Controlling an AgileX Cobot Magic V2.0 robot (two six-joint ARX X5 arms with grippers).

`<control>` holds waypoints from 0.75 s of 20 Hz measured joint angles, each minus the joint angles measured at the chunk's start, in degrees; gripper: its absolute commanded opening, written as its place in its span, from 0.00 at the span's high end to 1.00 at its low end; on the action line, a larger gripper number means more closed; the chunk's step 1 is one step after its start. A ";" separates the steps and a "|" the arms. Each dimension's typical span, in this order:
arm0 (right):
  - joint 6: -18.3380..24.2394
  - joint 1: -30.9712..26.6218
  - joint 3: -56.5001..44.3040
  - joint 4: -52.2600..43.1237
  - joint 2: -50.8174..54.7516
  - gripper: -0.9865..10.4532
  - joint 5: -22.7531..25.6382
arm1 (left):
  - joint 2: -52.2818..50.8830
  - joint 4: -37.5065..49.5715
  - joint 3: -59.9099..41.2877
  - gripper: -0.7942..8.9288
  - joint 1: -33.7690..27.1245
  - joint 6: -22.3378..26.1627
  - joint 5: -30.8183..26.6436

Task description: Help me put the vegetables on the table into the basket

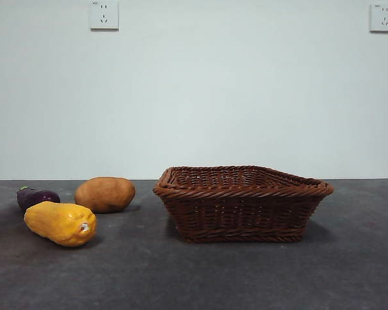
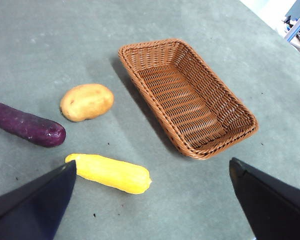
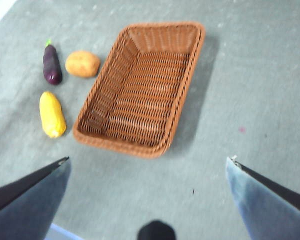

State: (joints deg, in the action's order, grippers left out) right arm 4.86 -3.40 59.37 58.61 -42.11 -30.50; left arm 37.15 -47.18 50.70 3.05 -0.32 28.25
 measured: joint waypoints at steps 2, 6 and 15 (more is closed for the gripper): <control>-1.42 0.00 0.09 -4.02 -3.17 0.39 -0.90 | 0.42 0.00 0.00 0.27 0.00 0.00 0.00; -3.89 1.62 0.20 -12.22 -13.60 0.39 -2.71 | 1.01 0.00 0.00 0.27 0.00 -0.11 0.00; -5.57 13.07 12.15 -18.27 -43.34 0.39 7.23 | 3.56 0.04 0.00 0.27 0.00 -0.35 0.00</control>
State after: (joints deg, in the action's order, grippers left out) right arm -0.71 9.67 71.53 40.34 -85.45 -23.27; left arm 40.71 -47.13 50.70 3.05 -0.67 28.25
